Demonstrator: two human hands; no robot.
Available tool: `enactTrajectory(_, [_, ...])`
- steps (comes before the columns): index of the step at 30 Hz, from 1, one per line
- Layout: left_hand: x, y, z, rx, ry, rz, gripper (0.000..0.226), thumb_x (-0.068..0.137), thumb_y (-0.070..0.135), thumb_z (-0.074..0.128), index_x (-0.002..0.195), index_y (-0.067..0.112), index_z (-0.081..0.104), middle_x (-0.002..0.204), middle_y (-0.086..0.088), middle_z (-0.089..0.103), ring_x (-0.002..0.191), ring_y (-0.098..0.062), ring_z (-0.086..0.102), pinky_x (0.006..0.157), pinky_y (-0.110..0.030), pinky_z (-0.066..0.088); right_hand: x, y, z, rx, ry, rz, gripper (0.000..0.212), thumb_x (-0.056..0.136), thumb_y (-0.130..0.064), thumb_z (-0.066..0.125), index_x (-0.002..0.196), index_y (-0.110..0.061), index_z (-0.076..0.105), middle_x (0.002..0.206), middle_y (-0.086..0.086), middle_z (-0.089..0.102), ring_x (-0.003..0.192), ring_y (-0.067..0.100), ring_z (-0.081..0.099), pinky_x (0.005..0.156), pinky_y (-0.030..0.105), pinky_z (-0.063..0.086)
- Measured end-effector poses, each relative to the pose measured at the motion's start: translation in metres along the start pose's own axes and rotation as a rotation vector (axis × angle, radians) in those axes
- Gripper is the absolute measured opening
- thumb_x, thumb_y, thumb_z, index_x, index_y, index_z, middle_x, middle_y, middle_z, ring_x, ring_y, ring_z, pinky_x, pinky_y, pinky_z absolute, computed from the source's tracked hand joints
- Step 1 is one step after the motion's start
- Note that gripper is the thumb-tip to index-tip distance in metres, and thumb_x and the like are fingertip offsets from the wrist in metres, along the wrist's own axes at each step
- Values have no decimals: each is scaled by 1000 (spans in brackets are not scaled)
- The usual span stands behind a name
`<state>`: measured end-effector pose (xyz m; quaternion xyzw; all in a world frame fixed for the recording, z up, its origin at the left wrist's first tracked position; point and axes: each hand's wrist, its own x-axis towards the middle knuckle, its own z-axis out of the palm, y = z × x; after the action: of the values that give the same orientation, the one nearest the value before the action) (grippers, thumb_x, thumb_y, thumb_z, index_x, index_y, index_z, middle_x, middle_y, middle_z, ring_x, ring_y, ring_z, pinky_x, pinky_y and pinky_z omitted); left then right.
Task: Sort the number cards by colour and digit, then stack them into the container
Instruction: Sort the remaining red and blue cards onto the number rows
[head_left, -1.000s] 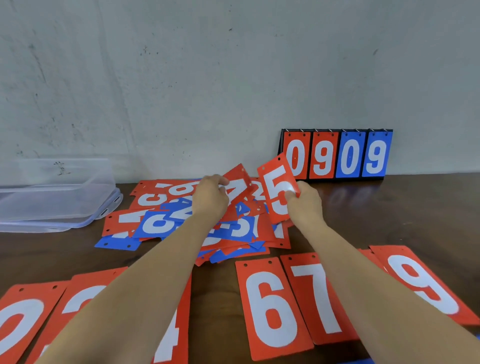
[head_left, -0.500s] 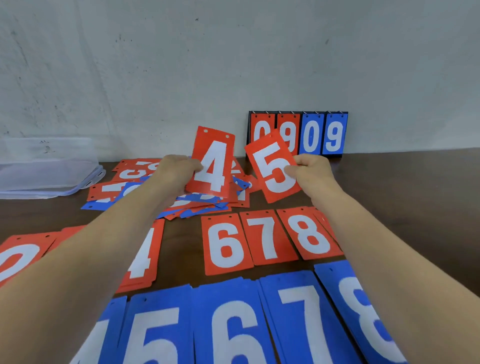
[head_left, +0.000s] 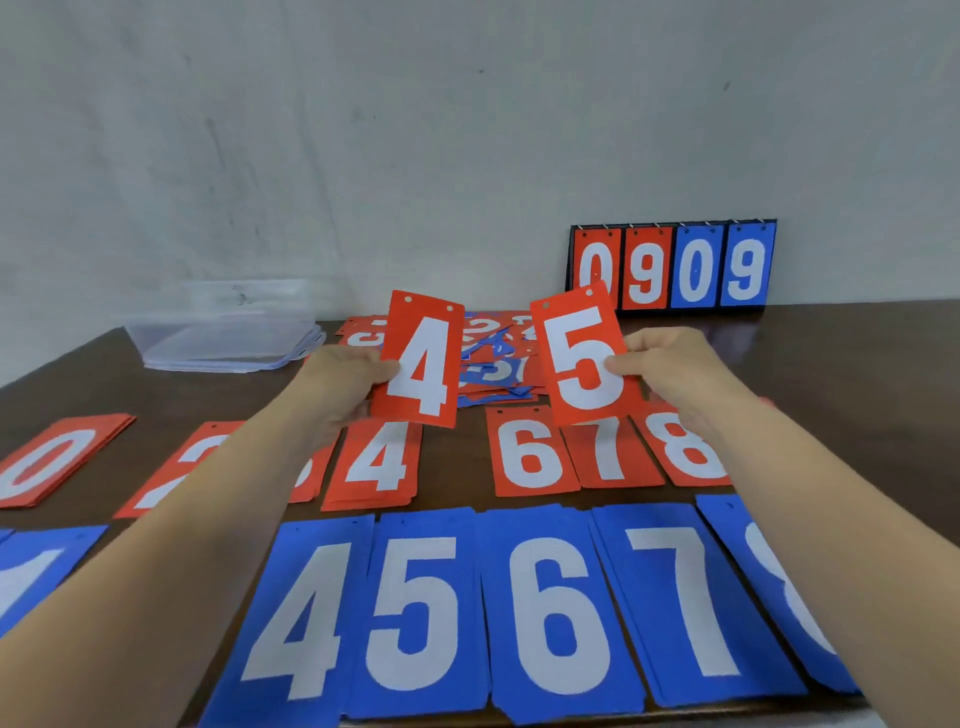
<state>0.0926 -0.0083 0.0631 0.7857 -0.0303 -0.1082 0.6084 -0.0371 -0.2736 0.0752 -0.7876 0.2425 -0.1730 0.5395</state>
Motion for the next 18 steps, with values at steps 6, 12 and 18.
enactTrajectory(6, [-6,-6,-40,1,-5,11,22,92,17,65,112,7,65,104,-9,73,93,-27,71,89,-47,56,-10,-17,37,-4,-64,-20,13,89,-20,67,101,-13,67,100,1,70,87,17,67,63,25,51])
enactTrajectory(12, [-7,-23,-69,-1,-22,-43,17,88,11,69,104,5,69,100,-11,74,93,-27,71,90,-44,56,-21,-28,77,20,-75,-2,3,89,-18,67,88,-16,65,93,-2,67,68,5,62,48,17,45])
enactTrajectory(18, [-7,-40,-52,94,-98,-92,19,86,20,72,101,8,68,102,-8,71,96,-25,69,89,-41,57,-34,-30,100,21,-22,72,10,89,-16,68,94,-8,66,103,4,68,78,14,65,51,18,49])
